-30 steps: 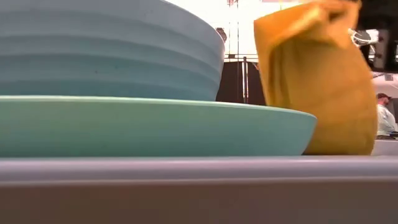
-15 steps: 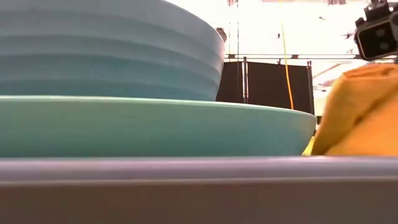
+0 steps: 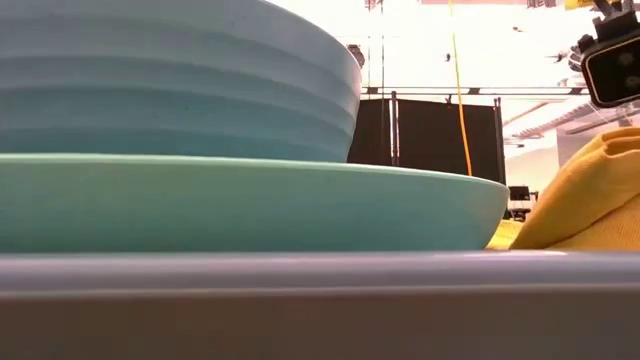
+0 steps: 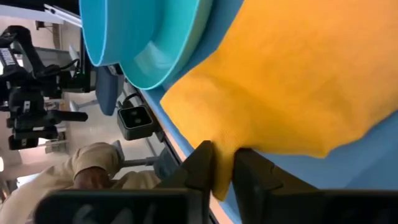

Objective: Set up tray
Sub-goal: Put the yellow napkin on the serving tray to the right of the green plate

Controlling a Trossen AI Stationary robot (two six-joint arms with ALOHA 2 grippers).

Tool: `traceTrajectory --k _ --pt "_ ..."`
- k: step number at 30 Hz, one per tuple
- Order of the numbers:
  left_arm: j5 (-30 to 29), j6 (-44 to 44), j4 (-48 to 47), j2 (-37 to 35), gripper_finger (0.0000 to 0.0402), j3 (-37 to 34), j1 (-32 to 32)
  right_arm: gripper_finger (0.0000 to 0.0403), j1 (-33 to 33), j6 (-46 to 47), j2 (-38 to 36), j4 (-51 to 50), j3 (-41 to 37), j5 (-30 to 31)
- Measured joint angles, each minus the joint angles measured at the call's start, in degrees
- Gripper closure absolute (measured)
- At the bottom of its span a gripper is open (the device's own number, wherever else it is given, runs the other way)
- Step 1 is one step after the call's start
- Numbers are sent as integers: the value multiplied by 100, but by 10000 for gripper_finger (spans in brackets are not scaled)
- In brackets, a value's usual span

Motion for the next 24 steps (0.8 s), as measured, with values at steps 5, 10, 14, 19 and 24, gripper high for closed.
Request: traceTrajectory --k 5,10,14,19,24 --pt "0 0 -2 0 344 0 2 329 0 230 0 -27 0 -291" --pt "0 0 -1 0 344 0 2 325 55 55 0 161 -2 -135" --pt "0 0 0 0 344 0 1 324 61 -164 0 502 -4 -95" --pt "0 1 -1 0 344 0 2 324 66 -24 0 589 -4 -137" --pt "0 0 0 0 344 0 2 324 171 540 0 10 -4 -445"
